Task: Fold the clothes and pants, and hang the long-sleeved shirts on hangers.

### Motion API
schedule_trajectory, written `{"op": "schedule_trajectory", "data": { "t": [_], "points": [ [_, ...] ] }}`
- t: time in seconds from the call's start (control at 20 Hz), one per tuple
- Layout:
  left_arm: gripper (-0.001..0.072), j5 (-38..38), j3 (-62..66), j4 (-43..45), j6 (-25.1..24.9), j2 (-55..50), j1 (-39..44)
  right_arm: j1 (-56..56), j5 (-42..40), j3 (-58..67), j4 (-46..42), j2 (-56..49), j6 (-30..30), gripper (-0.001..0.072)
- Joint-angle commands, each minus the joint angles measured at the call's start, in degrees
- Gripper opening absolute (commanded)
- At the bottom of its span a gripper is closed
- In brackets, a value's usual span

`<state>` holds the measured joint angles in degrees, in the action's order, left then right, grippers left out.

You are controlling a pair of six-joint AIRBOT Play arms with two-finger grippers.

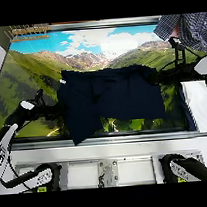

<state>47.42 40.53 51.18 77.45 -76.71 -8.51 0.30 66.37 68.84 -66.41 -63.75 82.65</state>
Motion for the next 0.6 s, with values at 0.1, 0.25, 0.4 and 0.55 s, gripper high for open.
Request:
{"op": "schedule_trajectory", "data": {
  "t": [0.1, 0.25, 0.4, 0.55],
  "points": [
    [0.0612, -1.4, -0.1, 0.2, 1.1, 0.0, 2.3, 0.0, 1.2, 0.0, 0.2, 0.1, 0.0, 0.0435],
    [0.0607, -1.0, -0.1, 0.2, 2.1, 0.0, 2.3, 0.0, 1.2, 0.0, 0.2, 0.2, 0.0, 0.0436],
    [0.0008, -0.9, 0.0, 0.3, 1.7, 0.0, 2.3, -0.5, 1.2, -1.5, -2.4, 1.0, 0.0, 0.0436],
    [0.0008, 1.0, 0.8, 0.4, 1.3, 0.1, 2.2, -5.4, 1.4, -11.2, -5.0, 5.2, 2.3, 0.0445]
  ]
}}
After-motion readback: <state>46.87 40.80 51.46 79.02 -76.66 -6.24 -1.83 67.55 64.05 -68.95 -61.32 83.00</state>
